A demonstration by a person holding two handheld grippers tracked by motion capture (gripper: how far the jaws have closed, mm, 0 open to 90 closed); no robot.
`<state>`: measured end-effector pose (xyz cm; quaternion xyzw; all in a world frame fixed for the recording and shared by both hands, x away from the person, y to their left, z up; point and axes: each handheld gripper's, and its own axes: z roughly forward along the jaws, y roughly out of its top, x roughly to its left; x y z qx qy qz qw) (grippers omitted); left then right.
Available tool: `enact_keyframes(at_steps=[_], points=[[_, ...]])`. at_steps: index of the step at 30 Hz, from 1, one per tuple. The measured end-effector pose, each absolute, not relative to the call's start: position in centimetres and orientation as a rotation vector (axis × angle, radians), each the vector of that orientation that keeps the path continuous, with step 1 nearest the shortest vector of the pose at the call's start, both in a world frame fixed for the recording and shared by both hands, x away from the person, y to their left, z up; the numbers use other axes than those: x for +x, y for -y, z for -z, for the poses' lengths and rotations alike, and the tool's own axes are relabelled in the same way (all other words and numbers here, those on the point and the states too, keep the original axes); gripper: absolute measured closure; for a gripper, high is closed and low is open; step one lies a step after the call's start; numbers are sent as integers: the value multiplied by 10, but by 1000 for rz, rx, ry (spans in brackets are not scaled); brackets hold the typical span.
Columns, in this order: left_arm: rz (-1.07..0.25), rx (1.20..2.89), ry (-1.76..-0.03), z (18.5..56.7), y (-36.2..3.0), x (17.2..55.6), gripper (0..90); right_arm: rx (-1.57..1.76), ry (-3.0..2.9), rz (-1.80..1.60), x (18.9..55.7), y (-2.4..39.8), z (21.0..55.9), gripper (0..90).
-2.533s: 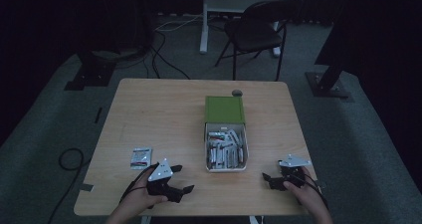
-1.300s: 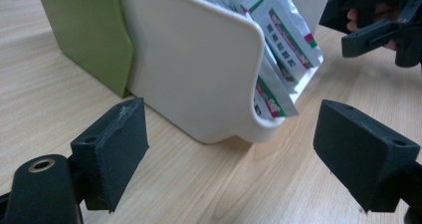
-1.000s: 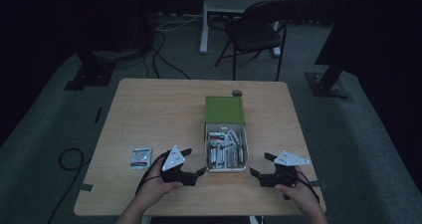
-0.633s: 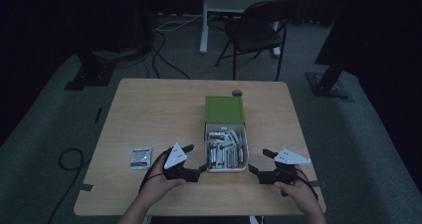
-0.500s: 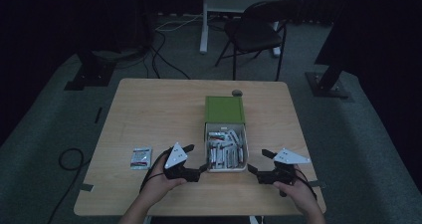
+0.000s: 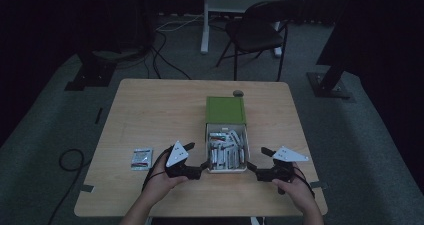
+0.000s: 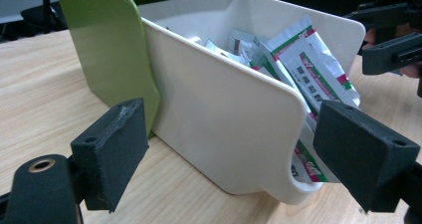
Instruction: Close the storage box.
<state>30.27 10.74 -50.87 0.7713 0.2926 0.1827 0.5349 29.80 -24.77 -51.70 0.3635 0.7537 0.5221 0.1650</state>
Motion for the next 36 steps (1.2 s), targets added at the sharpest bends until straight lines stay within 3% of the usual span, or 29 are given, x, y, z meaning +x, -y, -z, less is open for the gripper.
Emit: enact_keyframes(at_steps=[36], points=[[-470, 1849, -725, 507, -105, 318, 147, 1038, -2127, -1440, 309, 246, 521, 124]])
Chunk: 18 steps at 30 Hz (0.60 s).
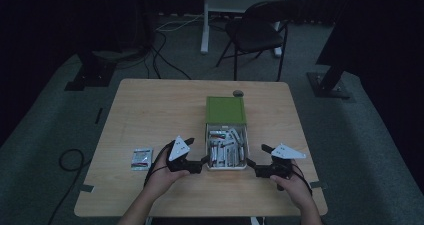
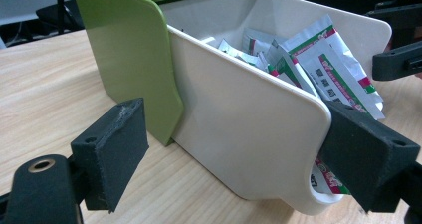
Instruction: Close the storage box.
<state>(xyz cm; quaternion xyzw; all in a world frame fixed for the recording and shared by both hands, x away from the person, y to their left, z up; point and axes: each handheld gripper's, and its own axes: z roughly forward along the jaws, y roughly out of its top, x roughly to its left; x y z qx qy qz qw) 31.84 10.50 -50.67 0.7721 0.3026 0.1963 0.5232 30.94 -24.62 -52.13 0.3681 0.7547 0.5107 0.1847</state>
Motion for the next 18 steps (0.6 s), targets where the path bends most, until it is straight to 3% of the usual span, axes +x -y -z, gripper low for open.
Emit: enact_keyframes(at_steps=[18], points=[[-454, 1832, -745, 509, -106, 329, 147, 1041, -2124, -1418, 316, 242, 520, 124]])
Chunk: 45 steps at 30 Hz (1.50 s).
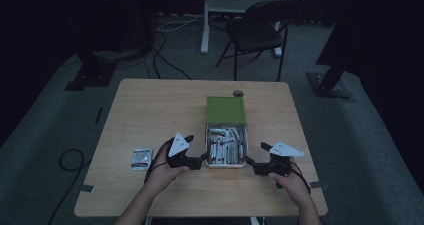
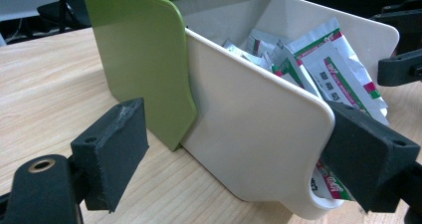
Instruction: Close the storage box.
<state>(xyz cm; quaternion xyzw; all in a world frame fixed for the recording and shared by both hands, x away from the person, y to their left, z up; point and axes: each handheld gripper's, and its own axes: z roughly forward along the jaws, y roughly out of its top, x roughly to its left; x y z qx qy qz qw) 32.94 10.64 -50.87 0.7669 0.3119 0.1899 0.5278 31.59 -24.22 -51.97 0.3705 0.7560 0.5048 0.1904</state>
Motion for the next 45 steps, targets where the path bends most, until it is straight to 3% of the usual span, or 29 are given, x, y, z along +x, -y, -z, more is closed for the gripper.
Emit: enact_keyframes(at_steps=[45], points=[[-469, 1846, -750, 507, -104, 345, 147, 1072, -2098, -1384, 328, 240, 519, 124]])
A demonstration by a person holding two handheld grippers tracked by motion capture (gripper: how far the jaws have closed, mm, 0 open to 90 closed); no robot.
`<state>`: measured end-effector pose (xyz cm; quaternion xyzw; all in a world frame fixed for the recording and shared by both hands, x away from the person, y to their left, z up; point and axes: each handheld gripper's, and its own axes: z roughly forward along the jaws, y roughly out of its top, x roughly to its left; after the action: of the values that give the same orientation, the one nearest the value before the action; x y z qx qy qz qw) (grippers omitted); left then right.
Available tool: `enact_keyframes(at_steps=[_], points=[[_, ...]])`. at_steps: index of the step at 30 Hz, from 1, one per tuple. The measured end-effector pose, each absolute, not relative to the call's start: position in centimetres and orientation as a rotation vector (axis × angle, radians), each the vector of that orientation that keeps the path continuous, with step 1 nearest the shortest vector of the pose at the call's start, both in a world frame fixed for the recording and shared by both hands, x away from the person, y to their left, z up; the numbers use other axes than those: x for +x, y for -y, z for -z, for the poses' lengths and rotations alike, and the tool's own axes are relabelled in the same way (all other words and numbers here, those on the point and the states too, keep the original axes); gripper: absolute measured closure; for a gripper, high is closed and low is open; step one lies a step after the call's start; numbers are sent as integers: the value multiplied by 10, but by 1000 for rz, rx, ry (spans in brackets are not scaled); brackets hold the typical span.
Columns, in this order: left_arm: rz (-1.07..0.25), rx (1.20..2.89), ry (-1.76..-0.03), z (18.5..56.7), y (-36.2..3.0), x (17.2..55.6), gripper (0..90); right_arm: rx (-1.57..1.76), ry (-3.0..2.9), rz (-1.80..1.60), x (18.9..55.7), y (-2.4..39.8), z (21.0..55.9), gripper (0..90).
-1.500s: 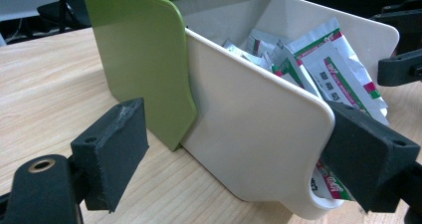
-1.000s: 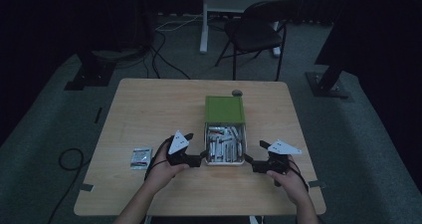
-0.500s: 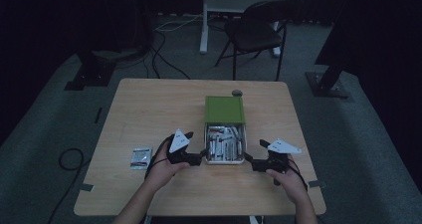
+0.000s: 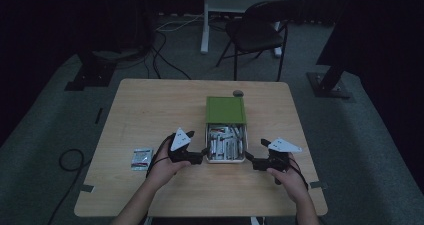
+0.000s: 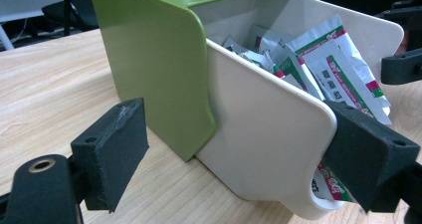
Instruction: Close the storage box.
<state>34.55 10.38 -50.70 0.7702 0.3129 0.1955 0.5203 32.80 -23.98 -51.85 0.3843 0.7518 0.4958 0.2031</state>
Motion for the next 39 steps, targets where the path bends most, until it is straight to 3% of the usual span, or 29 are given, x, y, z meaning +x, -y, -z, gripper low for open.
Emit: enact_keyframes(at_steps=[39], points=[[-508, 1839, -778, 503, -100, 369, 147, 1142, -2036, -1391, 349, 236, 518, 124]])
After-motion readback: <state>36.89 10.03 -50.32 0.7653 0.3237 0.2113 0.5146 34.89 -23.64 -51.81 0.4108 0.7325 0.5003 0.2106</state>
